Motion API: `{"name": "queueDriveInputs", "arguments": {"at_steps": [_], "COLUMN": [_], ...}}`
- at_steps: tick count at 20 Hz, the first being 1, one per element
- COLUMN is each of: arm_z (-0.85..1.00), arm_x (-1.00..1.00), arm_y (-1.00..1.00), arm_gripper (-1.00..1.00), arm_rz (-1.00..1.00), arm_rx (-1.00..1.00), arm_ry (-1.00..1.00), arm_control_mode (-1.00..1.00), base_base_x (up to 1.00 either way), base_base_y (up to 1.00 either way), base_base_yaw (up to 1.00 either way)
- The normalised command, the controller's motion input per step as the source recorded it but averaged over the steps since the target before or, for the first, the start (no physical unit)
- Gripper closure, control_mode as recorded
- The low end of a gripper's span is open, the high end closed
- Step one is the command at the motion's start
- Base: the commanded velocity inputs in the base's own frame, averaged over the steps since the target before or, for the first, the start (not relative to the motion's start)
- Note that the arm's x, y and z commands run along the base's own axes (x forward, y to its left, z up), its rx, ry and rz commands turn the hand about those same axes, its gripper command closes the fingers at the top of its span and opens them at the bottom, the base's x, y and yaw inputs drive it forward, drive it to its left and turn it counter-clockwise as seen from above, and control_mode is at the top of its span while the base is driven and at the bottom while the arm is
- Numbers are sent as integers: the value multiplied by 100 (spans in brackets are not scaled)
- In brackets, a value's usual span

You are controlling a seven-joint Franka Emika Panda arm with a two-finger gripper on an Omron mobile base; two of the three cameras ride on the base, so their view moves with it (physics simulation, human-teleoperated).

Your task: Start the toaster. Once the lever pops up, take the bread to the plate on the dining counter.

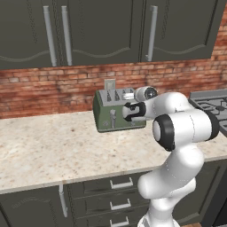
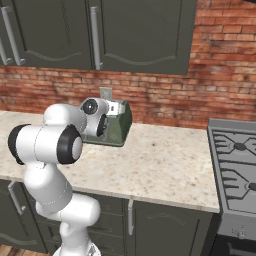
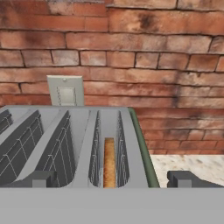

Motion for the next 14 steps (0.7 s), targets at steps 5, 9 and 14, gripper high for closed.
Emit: {"name": "queueDriveInputs", "arguments": {"at_steps": [5,9,14], "arm_z": [0,0,0], "arm_x": [0,0,0], "arm_y": [0,0,0], "arm_gripper": [-100,-100,-100], "arm_rz": [0,0,0], "arm_rx": [0,0,0], "arm_ry": [0,0,0], "arm_control_mode": [-100,-100,-100], "base_base_x": [0,0,0], "base_base_y": [0,0,0], "base_base_yaw": [0,0,0]}}
